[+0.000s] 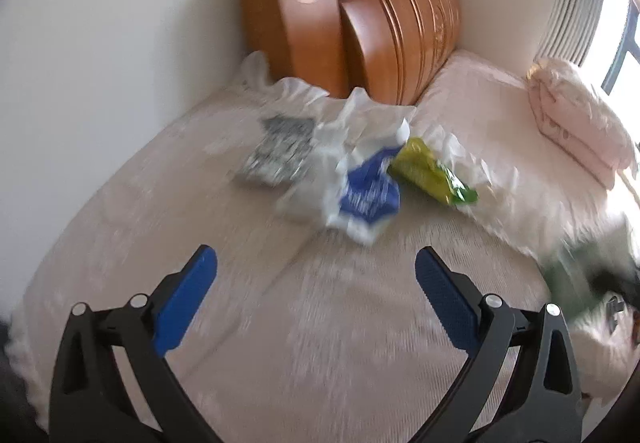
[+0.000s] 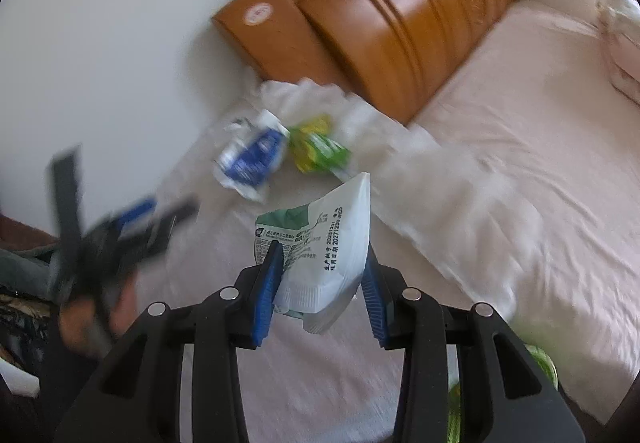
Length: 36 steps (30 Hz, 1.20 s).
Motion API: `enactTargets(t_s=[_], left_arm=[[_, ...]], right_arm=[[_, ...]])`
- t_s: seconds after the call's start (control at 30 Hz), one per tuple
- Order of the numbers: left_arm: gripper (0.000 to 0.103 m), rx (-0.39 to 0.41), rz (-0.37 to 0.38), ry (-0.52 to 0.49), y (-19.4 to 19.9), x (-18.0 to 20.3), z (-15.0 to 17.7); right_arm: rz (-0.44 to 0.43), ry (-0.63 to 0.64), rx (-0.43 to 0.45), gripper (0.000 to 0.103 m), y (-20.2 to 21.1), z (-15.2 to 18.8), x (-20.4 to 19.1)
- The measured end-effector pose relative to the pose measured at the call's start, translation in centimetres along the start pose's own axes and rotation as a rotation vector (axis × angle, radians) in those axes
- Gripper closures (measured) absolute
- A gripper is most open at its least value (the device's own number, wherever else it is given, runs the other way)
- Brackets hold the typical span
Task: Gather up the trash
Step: 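Grasp the white-green bag with the right tool while the left tool grasps the blue-white mask wrapper, then carry the bag and mask wrapper over the green wastebasket and open both tools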
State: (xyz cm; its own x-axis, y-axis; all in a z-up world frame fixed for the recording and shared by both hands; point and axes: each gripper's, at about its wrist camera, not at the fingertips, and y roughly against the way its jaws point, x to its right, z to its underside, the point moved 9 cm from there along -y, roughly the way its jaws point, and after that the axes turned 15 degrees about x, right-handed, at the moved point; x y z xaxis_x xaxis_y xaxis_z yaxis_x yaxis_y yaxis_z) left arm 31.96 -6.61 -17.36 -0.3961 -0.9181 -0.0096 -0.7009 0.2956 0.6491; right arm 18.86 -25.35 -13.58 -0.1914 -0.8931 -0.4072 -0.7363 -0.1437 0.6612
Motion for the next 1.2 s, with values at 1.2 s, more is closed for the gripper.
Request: enactTargets(t_s=[1.2], left_arm=[[0.043, 0.006, -0.102, 0.131, 13.8, 0.5, 4.6]], right_arm=[[-0.078, -0.032, -0.034, 0.063, 7.0, 6.7, -0.4]])
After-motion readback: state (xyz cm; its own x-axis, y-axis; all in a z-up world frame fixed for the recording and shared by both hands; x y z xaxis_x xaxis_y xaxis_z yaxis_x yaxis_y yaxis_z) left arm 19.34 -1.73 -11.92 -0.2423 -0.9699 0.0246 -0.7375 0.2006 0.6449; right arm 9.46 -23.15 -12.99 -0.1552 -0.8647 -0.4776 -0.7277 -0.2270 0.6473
